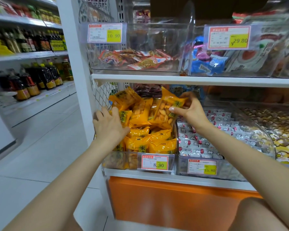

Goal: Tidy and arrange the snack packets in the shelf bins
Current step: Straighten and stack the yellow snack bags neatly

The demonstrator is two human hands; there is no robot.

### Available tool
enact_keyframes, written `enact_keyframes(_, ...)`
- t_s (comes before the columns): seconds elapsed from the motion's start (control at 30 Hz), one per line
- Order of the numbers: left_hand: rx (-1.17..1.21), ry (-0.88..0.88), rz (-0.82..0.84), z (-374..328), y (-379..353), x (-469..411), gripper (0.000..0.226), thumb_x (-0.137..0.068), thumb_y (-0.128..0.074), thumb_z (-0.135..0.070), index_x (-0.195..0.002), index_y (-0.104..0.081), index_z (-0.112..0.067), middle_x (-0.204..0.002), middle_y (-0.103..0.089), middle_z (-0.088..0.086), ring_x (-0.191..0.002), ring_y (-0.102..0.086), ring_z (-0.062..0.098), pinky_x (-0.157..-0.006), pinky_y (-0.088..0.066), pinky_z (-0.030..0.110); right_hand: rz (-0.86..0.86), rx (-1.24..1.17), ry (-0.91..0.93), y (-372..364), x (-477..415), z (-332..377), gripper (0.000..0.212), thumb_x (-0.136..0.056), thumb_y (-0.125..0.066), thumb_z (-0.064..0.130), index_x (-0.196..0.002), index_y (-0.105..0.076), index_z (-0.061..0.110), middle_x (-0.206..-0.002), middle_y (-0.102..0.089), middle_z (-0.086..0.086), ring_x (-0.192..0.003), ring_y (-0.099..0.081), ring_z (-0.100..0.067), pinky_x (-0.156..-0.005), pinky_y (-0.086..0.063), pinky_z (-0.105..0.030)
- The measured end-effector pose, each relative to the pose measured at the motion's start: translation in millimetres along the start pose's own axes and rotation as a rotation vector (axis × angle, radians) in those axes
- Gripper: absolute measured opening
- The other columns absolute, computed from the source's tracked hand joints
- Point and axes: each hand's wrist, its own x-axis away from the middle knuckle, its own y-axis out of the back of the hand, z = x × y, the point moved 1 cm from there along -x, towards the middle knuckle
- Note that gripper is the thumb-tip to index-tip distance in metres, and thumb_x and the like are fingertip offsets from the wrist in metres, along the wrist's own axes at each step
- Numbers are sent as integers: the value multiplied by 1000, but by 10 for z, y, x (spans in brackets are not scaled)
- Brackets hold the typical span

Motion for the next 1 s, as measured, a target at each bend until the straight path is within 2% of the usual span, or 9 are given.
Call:
enact_keyframes(0.07, 34, 11, 37, 41, 1, -36, 60, -81, -59, -55, -118, -40, -13, -132, -36, 16, -123, -30, 35, -98, -33, 45, -80, -66, -31, 19, -18, 7, 49, -75, -78, 19, -113, -46, 18, -109, -61, -4, -102, -61, -20, -88, -52, -33)
enact_keyframes(0.17, 121, -43, 39, 110, 70, -61, 51, -80, -58, -59, -104, -49, -15, -125, -39, 13, -121, -31, 31, -100, -30, 42, -147, -247, -148, 38, -64, -6, 59, -77, -76, 22, -126, -45, 12, -115, -63, -7, -101, -65, -25, -80, -56, -32)
enact_keyframes(0.3, 204, -152, -43, 157, 105, -45, 42, -80, -64, -50, -99, -55, -14, -122, -41, 10, -119, -31, 26, -97, -28, 35, -149, -335, -235, -39, -123, 9, 80, -55, -84, 46, -121, -52, 11, -110, -68, -10, -101, -66, -28, -95, -48, -50)
enact_keyframes(0.47, 261, -193, -93, 190, 75, -33, 40, -79, -67, -46, -97, -53, -14, -116, -43, 7, -113, -36, 24, -92, -32, 32, -129, -363, -272, -425, -213, 103, 31, -74, -78, 31, -93, -56, 21, -103, -68, -10, -97, -66, -29, -89, -53, -49)
enact_keyframes(0.53, 266, -210, -118, 193, 76, -29, 40, -79, -68, -46, -98, -52, -14, -113, -42, 5, -110, -37, 22, -89, -33, 30, -139, -377, -298, -598, -263, 154, 25, -77, -76, 28, -91, -56, 20, -101, -67, -8, -92, -67, -25, -81, -57, -39)
enact_keyframes(0.63, 227, -228, -136, 194, 62, -22, 42, -78, -68, -45, -101, -51, -15, -113, -42, 4, -109, -37, 22, -87, -33, 29, -117, -418, -360, -814, -349, 181, 37, -81, -73, 28, -108, -55, 11, -112, -65, -13, -88, -69, -23, -76, -59, -34)
enact_keyframes(0.7, 190, -221, -104, 191, 42, -5, 44, -79, -68, -45, -106, -49, -16, -117, -41, 6, -112, -37, 24, -88, -36, 33, -100, -305, -359, -903, -364, 197, 40, -81, -72, 35, -106, -52, 13, -112, -64, -10, -90, -66, -22, -78, -57, -32)
enact_keyframes(0.83, 210, -229, -77, 201, 33, 14, 39, -79, -68, -30, -108, -47, -16, -122, -37, 7, -116, -34, 25, -87, -38, 35, -68, 266, -176, -899, -336, 206, 49, -80, -63, 56, -103, -51, 15, -96, -56, 0, -90, -53, -17, -75, -43, -30)
enact_keyframes(1.0, 341, -418, -99, 259, 67, -34, 35, -68, -72, -10, -96, -50, -16, -122, -36, 3, -113, -29, 13, -86, -29, 24, -4, 201, -67, -853, -322, 154, 51, -85, -66, 40, -121, -42, 14, -103, -57, -4, -92, -56, -18, -66, -44, -22)
